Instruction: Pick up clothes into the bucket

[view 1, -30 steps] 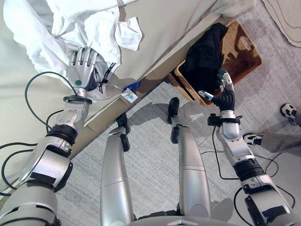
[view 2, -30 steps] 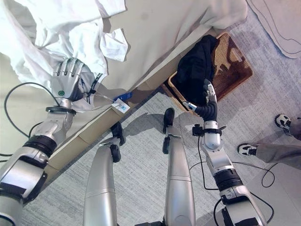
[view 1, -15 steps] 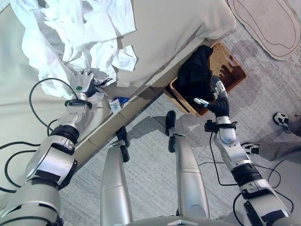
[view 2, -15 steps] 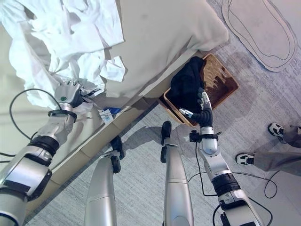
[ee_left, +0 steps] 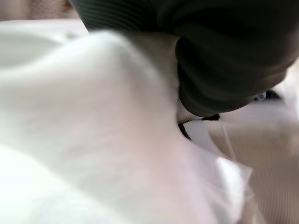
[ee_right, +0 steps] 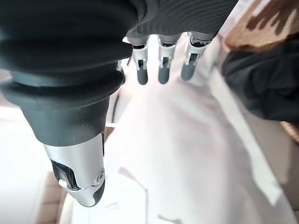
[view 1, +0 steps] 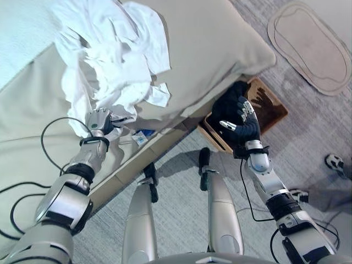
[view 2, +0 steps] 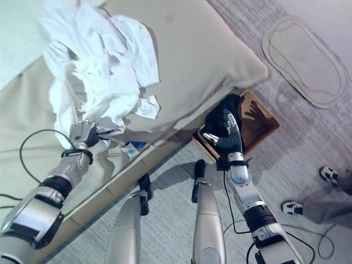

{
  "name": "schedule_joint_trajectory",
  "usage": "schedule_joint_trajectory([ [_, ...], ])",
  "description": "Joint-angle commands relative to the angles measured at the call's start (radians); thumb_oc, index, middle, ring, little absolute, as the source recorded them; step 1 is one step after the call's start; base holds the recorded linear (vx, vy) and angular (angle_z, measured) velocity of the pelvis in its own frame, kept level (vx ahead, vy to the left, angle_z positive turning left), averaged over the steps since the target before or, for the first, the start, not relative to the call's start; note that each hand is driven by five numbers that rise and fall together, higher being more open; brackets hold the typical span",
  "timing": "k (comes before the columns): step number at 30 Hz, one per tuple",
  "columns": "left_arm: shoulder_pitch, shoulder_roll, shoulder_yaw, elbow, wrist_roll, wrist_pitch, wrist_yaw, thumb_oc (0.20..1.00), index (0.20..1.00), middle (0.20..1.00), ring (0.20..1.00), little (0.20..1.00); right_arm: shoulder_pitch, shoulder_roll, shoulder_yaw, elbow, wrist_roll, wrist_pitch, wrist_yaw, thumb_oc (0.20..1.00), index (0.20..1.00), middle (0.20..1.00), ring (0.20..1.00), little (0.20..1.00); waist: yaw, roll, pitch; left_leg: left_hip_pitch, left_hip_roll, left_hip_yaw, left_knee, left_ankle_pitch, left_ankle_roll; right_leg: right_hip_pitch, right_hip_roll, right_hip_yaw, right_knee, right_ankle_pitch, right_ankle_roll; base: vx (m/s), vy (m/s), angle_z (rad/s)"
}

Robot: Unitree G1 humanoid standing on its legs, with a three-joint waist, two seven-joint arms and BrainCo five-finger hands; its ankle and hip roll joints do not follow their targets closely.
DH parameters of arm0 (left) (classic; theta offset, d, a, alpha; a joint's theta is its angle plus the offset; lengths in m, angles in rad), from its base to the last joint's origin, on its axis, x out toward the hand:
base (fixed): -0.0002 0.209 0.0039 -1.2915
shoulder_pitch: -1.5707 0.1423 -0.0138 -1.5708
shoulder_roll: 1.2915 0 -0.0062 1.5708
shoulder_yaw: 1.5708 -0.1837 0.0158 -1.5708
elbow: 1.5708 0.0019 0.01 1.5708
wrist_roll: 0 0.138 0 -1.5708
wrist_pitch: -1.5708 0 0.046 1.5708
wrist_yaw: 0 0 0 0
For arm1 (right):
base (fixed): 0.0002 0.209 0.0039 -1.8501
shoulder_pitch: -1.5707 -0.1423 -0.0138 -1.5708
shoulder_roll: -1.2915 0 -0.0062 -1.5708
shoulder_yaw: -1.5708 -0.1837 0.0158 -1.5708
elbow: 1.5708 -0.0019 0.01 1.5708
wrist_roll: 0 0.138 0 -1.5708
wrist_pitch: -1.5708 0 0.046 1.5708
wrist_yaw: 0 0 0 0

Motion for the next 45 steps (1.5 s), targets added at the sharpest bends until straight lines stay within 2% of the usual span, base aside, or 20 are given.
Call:
schedule_joint_trajectory([
  [1, 0.081, 0.033, 0.117, -0.138, -0.197, -0.129, 0.015, 0.200, 0.200, 0.200, 0.200, 0.200, 0.021, -0.003, -0.063, -0.027, 0.013, -0.034, -0.005, 1.000, 1.000, 1.000, 1.000, 1.000, 0.014, 0.035, -0.021, 0.021, -0.008, -0.055, -0.073, 0.068, -0.010, 0.106, -0.051, -0.002, -0.147, 0.117, 0.091, 0.10, -0.056, 0.22],
  [5, 0.215, 0.015, 0.204, -0.437, -0.228, -0.203, -0.037, 0.200, 0.200, 0.200, 0.200, 0.200, 0.051, 0.006, -0.103, -0.016, 0.035, -0.028, 0.028, 1.000, 1.000, 1.000, 1.000, 1.000, 0.040, 0.040, -0.027, 0.113, -0.007, -0.071, -0.151, 0.087, -0.015, 0.204, -0.053, -0.037, -0.201, 0.117, 0.092, 0.07, -0.048, 0.17],
  [8, 0.248, -0.017, 0.233, -0.533, -0.318, -0.272, -0.079, 0.200, 0.200, 0.200, 0.200, 0.200, 0.059, 0.009, -0.113, -0.006, 0.063, -0.029, 0.061, 1.000, 1.000, 1.000, 1.000, 1.000, 0.049, 0.040, -0.040, 0.170, -0.007, -0.077, -0.203, 0.109, -0.020, 0.268, -0.047, -0.058, -0.243, 0.124, 0.092, 0.07, -0.049, 0.14],
  [18, 0.316, -0.071, 0.273, -0.746, -0.570, -0.363, -0.181, 0.200, 0.200, 0.200, 0.200, 0.200, 0.106, 0.017, -0.119, -0.001, 0.082, -0.014, 0.115, 1.000, 1.000, 1.000, 1.000, 1.000, 0.061, 0.039, -0.083, 0.276, 0.006, -0.090, -0.222, 0.094, -0.015, 0.389, -0.040, -0.079, -0.273, 0.112, 0.092, 0.06, -0.032, 0.04],
  [25, 0.314, -0.047, 0.305, -0.828, -0.582, -0.379, -0.194, 0.200, 0.200, 0.200, 0.200, 0.200, 0.137, 0.021, -0.119, 0.007, 0.081, -0.009, 0.136, 1.000, 1.000, 1.000, 1.000, 1.000, 0.064, 0.043, -0.118, 0.356, 0.016, -0.087, -0.260, 0.092, -0.022, 0.473, -0.029, -0.096, -0.321, 0.111, 0.097, 0.07, -0.021, -0.01],
  [33, 0.235, 0.011, 0.326, -0.894, -0.565, -0.398, -0.178, 0.200, 0.200, 0.200, 0.200, 0.200, 0.155, 0.023, -0.099, 0.016, 0.063, 0.001, 0.159, 1.000, 1.000, 1.000, 1.000, 1.000, 0.071, 0.043, -0.185, 0.467, 0.021, -0.074, -0.321, 0.092, -0.028, 0.583, -0.015, -0.119, -0.385, 0.117, 0.106, 0.08, -0.019, -0.01],
  [40, 0.121, 0.062, 0.294, -0.882, -0.589, -0.388, -0.191, 0.200, 0.200, 0.200, 0.200, 0.200, 0.149, 0.005, -0.053, -0.010, 0.000, 0.016, 0.181, 1.000, 1.000, 1.000, 1.000, 1.000, 0.072, 0.044, -0.247, 0.552, 0.025, -0.065, -0.366, 0.091, -0.032, 0.662, -0.002, -0.138, -0.423, 0.116, 0.107, 0.08, -0.021, 0.01],
  [45, 0.043, 0.072, 0.233, -0.883, -0.631, -0.376, -0.248, 0.200, 0.200, 0.200, 0.200, 0.200, 0.104, -0.036, 0.022, -0.067, -0.060, 0.037, 0.241, 1.000, 1.000, 1.000, 1.000, 1.000, 0.079, 0.040, -0.278, 0.597, 0.031, -0.057, -0.386, 0.091, -0.033, 0.701, 0.007, -0.143, -0.442, 0.117, 0.112, 0.04, -0.016, -0.01],
])
